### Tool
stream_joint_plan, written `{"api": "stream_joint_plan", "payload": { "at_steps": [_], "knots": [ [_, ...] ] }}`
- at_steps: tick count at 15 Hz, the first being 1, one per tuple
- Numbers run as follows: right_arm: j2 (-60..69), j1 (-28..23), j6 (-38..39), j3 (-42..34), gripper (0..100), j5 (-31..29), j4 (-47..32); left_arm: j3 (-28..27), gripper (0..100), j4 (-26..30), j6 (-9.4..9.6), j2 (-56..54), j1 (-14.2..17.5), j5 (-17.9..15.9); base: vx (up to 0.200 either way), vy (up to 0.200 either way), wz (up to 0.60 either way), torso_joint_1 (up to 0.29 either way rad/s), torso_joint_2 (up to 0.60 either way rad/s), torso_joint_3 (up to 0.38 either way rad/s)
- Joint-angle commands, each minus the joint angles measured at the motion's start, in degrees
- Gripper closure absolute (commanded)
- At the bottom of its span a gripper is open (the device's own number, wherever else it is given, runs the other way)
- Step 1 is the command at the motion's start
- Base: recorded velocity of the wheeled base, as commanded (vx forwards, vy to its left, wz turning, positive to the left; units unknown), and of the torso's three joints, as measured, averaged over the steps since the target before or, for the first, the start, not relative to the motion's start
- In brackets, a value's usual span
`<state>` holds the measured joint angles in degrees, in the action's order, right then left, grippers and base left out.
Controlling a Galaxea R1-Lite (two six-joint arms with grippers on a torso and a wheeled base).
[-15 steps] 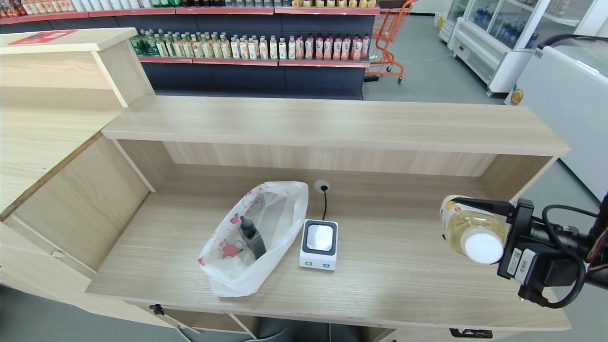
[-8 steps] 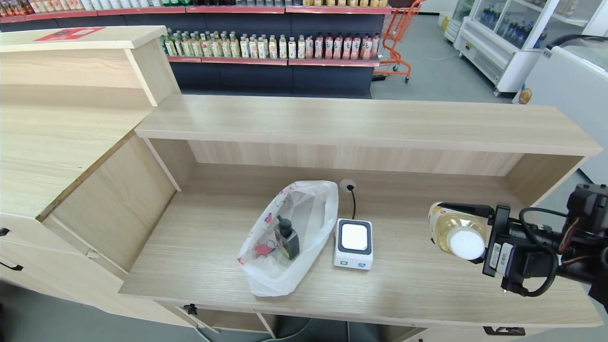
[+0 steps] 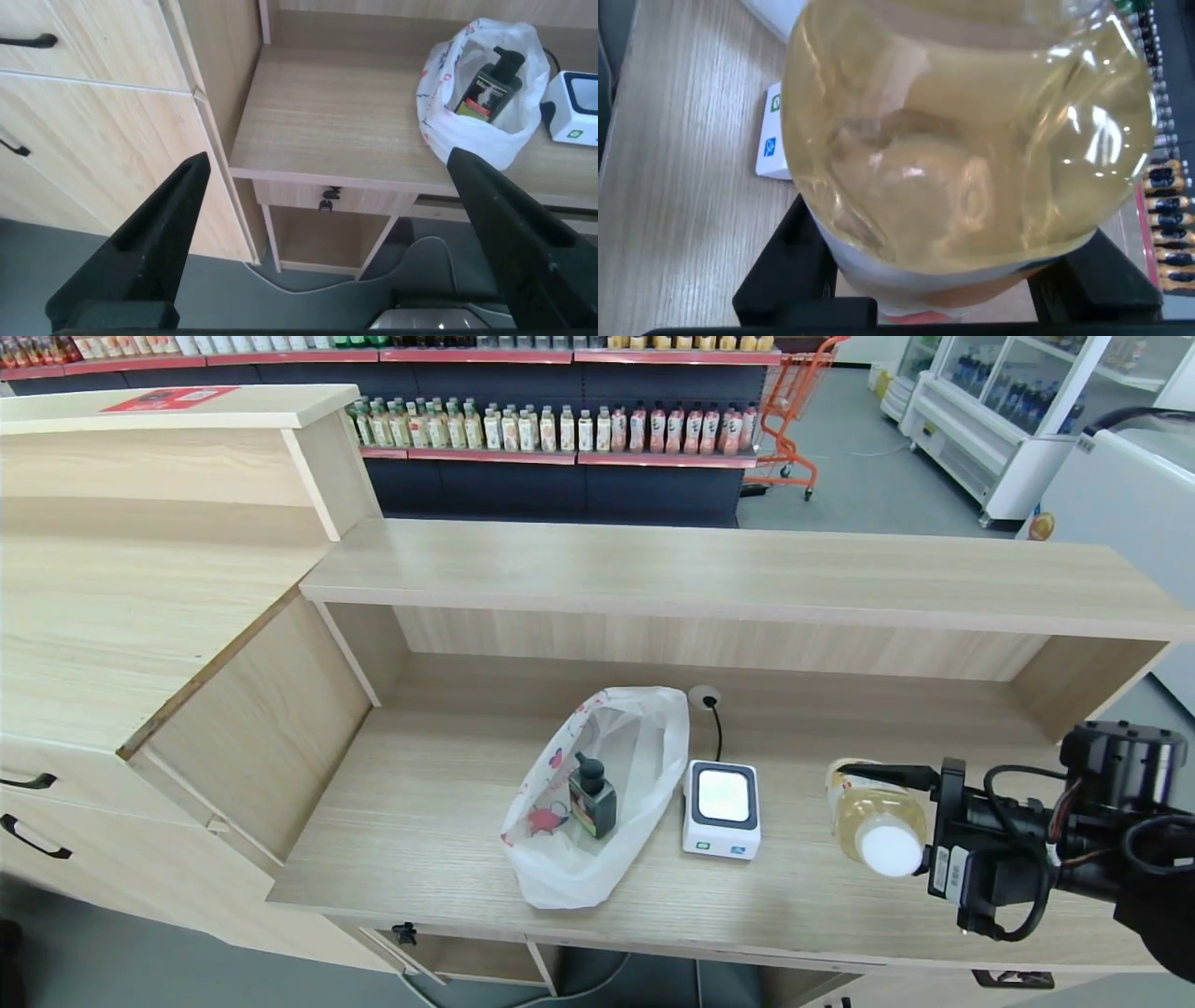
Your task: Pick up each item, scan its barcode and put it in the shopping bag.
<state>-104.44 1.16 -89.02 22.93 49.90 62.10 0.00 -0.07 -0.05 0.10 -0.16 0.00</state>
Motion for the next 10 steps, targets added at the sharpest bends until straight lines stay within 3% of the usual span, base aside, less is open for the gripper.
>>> {"api": "stream_joint_plan", "payload": {
  "at_steps": [1,10],
  "knots": [
    [-4.72,0.25,-1.25,1.94,100,0.47,-0.05,0.00,0,-0.01,-0.04,-0.01,0.07,0.00,0.000,0.000,0.00,0.000,0.00,0.000],
    [-19.58,6.49,-2.04,14.95,100,3.81,3.20,0.00,0,-0.01,-0.04,-0.01,0.07,0.00,0.000,0.000,0.00,0.000,0.00,0.000]
  ]
}}
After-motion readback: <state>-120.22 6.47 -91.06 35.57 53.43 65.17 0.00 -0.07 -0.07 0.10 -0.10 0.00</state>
